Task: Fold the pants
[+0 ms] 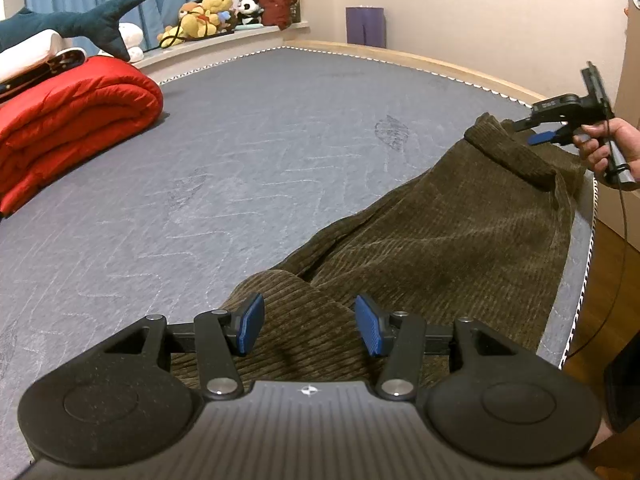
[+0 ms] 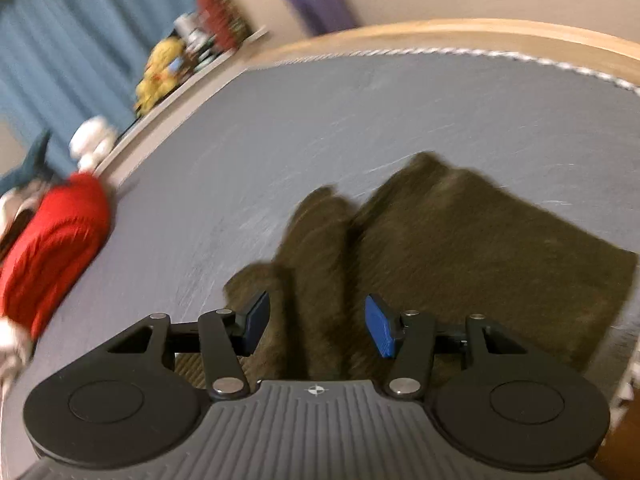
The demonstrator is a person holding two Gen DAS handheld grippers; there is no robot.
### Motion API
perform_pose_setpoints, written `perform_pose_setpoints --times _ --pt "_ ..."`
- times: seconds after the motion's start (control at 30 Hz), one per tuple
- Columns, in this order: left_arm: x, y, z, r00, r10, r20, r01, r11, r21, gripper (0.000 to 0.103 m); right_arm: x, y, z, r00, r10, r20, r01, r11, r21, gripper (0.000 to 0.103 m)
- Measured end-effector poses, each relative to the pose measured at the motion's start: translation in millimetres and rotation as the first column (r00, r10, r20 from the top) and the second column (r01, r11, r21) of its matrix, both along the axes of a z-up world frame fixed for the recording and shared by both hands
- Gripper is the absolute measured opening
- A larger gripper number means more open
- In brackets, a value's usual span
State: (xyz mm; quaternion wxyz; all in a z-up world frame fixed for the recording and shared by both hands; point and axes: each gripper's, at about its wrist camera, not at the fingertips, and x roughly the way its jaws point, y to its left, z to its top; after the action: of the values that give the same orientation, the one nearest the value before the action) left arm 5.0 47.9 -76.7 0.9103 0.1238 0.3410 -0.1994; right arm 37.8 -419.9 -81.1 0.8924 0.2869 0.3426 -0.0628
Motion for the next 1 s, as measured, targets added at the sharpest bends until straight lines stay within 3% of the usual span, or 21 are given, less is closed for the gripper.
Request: perform_pose_setpoints --times 0.17,0.27,0.3,0.33,0.43,0.53,0.67,0.8,0.9,0.97,1.0 --pt "0.8 1.3 -1.0 1.0 0.008 0.003 -0.008 1.0 0.01 0.056 20.7 32.2 2.0 0.996 0.082 -0.028 -0.083 0.996 -0.021 0.047" --pt "1.3 4.4 0.4 1.0 0.021 0.006 -0.022 1.0 0.007 0.056 27.7 44.4 2.6 0.991 0.111 -0.078 -0.117 0.991 -0.072 0.026" --pt "1.7 5.3 1.8 1.0 0.026 0.008 -0.026 1.0 0.003 0.056 28.6 48.4 3.5 0.99 0.108 -0.092 -0.117 0.989 -0.093 0.012" --pt "1.7 6.2 3.1 1.0 0.028 0.01 -0.028 1.0 -0.002 0.056 28.3 52.1 7.2 0.99 0.11 -0.084 -0.118 0.988 -0.1 0.01" --pt "0.7 6.2 8.0 0.999 0.027 0.018 -0.027 1.0 -0.014 0.056 15.6 53.6 33.7 0.998 0.055 -0.002 -0.055 0.985 -0.167 0.008" --pt "-1.4 3.0 12.6 1.0 0.018 0.025 -0.017 1.0 -0.025 0.056 -17.1 30.2 67.7 0.989 -0.1 0.104 0.115 0.983 -0.145 0.008" --pt "-2.2 -4.7 18.2 1.0 0.003 0.024 -0.002 1.0 -0.031 0.056 -74.5 -13.0 81.7 0.943 -0.308 0.127 0.319 0.945 -0.073 0.008" --pt "-4.2 -13.6 21.3 1.0 -0.011 0.013 0.012 0.999 -0.046 0.056 -104.5 -45.4 48.8 0.894 -0.447 -0.036 0.443 0.893 -0.08 0.007" --pt "-5.4 -16.1 22.3 1.0 -0.015 0.015 0.015 0.998 -0.053 0.056 -120.7 -67.0 8.4 0.812 -0.54 -0.221 0.554 0.833 -0.003 0.009" --pt "-5.8 -14.3 21.9 1.0 -0.007 0.014 0.008 0.999 -0.054 0.058 -126.7 -68.3 -0.6 0.746 -0.602 -0.284 0.629 0.778 0.003 0.019" --pt "-5.5 -12.4 21.5 1.0 -0.001 0.012 0.001 0.998 -0.055 0.061 -127.1 -65.5 4.0 0.724 -0.634 -0.272 0.654 0.756 -0.02 0.031"
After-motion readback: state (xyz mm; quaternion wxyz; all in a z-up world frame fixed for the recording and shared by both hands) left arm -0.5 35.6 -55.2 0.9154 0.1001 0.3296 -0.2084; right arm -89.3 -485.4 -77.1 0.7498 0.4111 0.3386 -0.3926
